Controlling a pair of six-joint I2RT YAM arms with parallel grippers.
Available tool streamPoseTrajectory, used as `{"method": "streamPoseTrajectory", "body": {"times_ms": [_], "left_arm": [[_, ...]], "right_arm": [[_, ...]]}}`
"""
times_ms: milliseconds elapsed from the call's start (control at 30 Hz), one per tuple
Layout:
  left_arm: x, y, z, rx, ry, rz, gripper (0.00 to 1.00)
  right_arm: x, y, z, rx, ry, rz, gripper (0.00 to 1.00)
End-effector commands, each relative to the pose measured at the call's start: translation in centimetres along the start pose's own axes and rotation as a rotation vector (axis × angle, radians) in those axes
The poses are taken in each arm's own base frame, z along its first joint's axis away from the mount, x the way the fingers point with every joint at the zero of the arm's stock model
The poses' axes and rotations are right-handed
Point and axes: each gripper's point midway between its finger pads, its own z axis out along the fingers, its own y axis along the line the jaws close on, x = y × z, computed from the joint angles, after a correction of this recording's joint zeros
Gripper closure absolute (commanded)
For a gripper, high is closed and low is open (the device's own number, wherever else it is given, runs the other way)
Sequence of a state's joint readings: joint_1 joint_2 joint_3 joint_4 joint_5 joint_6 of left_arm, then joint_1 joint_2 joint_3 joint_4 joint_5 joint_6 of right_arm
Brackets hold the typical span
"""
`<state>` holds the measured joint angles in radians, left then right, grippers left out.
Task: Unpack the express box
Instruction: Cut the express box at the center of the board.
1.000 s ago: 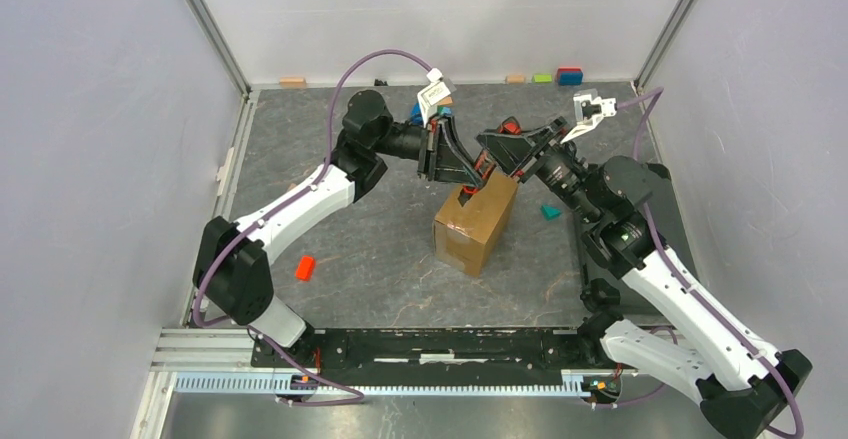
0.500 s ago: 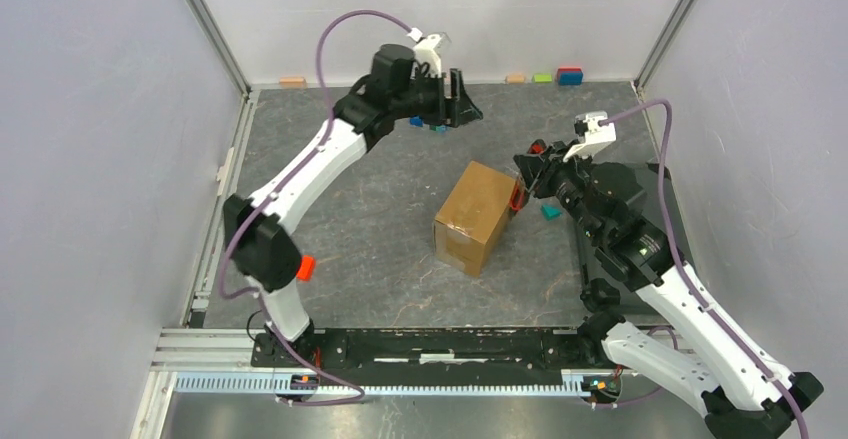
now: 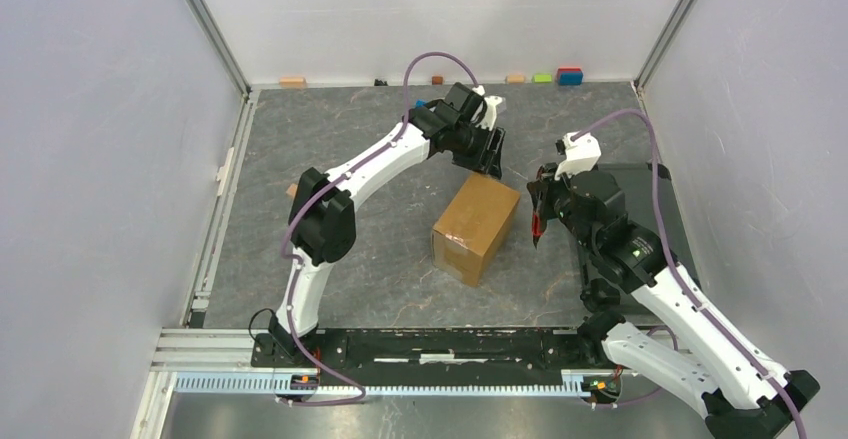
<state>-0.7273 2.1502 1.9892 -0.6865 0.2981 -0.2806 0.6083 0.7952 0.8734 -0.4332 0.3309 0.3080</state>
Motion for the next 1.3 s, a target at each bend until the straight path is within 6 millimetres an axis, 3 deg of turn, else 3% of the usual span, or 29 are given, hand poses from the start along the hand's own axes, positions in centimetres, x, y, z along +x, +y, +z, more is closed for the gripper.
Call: {"method": "streamPoseTrajectory", "body": {"times_ms": [0, 133, 333, 433, 500, 633, 700, 767, 967, 1067, 1267], "left_arm": [[0.6, -3.2, -1.8, 0.144, 0.049, 0.097, 0.38], [3.1, -4.7, -2.3, 0.207, 0.11, 0.103, 0.41], [6.0, -6.6, -3.2, 0.275, 0.149, 0.083, 0.41], [4.9, -6.5, -4.2, 0.248, 0.102, 0.085, 0.36], [3.0, -6.2, -5.4, 0.207, 0.037, 0.073, 0.3], [-0.7, -5.1, -9.3, 0.178, -0.108, 0.009, 0.18], [-0.9, -4.2, -11.1, 0.185, -0.135, -0.031, 0.15], [0.3, -3.4, -12.4, 0.196, -0.128, -0.054, 0.14], [6.7, -1.7, -14.4, 0.228, -0.062, -0.116, 0.14], [8.5, -1.6, -15.4, 0.275, -0.074, -0.159, 0.14], [10.7, -3.1, -16.1, 0.383, -0.073, -0.183, 0.14]], "right_arm": [[0.0, 1.6, 0.1, -0.088, -0.002, -0.021, 1.0], [0.6, 3.1, -0.1, -0.172, 0.009, -0.014, 1.0], [-1.5, 4.3, -2.2, -0.257, 0.007, -0.054, 1.0], [-3.1, 4.5, -3.6, -0.285, -0.024, -0.072, 1.0], [-4.6, 5.2, -4.6, -0.33, -0.063, -0.069, 1.0], [-7.1, 7.9, -6.4, -0.486, -0.146, -0.03, 1.0], [-7.8, 9.1, -6.7, -0.548, -0.18, -0.005, 1.0], [-8.6, 9.9, -6.9, -0.59, -0.217, 0.022, 1.0], [-10.3, 12.6, -7.3, -0.693, -0.298, 0.081, 1.0], [-9.7, 14.9, -7.4, -0.716, -0.301, 0.072, 1.0], [-8.1, 19.0, -7.6, -0.769, -0.305, 0.076, 1.0]]}}
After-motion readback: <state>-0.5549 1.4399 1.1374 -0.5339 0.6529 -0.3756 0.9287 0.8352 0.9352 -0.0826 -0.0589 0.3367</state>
